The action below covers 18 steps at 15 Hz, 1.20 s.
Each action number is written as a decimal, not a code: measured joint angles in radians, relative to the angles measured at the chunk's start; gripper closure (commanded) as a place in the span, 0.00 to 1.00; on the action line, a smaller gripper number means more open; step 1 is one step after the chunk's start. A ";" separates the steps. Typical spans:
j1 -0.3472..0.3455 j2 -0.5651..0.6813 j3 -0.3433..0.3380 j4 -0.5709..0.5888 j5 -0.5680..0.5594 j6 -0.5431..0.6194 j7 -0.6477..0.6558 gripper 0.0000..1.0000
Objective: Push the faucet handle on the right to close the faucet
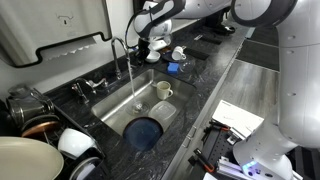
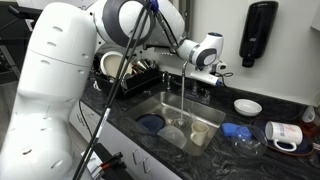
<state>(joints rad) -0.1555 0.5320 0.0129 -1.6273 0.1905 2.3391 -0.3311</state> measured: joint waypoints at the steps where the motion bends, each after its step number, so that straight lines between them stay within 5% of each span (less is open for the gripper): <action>1: 0.000 0.004 0.000 0.000 -0.007 0.031 0.013 1.00; 8: 0.003 0.062 -0.012 -0.002 -0.053 0.294 0.110 1.00; 18: -0.055 0.090 0.055 0.019 -0.005 0.311 0.106 1.00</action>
<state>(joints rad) -0.2102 0.6220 0.0677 -1.6085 0.1859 2.6504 -0.2249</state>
